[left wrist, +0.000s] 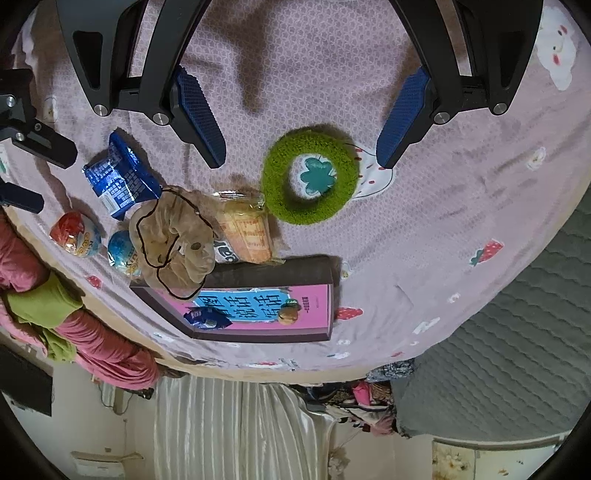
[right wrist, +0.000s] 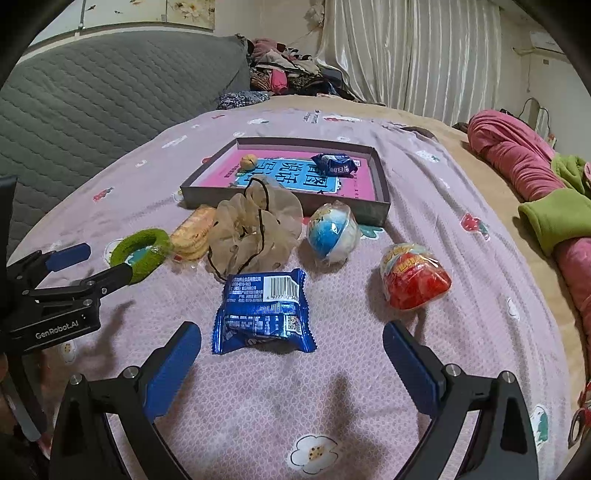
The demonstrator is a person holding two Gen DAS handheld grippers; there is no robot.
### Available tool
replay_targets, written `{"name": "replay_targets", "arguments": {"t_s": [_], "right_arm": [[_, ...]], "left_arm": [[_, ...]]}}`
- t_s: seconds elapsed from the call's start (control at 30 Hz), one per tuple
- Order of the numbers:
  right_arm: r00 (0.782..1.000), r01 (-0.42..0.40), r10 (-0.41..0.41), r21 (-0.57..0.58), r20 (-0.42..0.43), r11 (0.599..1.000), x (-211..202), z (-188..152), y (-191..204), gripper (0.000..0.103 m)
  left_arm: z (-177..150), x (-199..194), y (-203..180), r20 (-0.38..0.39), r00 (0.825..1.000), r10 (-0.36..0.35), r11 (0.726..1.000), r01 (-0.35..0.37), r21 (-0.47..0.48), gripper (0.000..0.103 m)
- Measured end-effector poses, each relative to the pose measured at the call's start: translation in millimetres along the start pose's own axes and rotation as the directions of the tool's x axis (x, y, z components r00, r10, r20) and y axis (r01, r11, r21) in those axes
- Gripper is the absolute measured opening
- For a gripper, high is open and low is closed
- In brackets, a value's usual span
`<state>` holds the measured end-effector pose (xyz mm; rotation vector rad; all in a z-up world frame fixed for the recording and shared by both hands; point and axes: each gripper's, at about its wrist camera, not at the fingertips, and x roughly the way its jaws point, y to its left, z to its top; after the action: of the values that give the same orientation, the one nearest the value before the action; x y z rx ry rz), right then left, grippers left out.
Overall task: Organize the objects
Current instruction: 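Grasp the green fuzzy ring with the left tool while the right tool grasps the other blue packet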
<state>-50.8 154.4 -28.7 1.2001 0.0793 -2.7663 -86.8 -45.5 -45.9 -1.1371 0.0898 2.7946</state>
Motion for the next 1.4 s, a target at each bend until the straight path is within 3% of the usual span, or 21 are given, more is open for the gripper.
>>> {"name": "replay_targets", "arguments": {"t_s": [0.7, 1.4], "right_arm": [[1.000, -0.009, 0.010, 0.009, -0.029, 1.000, 27, 2, 5, 0.100], [0.998, -0.004, 0.005, 0.025, -0.065, 1.000, 56, 9, 10, 0.100]], "left_arm": [[3, 26, 10, -0.021, 1.000, -0.006, 1.000, 0.005, -0.031, 0.084], [12, 65, 11, -0.100, 0.995, -0.010, 0.999, 0.006, -0.039, 0.084]]}}
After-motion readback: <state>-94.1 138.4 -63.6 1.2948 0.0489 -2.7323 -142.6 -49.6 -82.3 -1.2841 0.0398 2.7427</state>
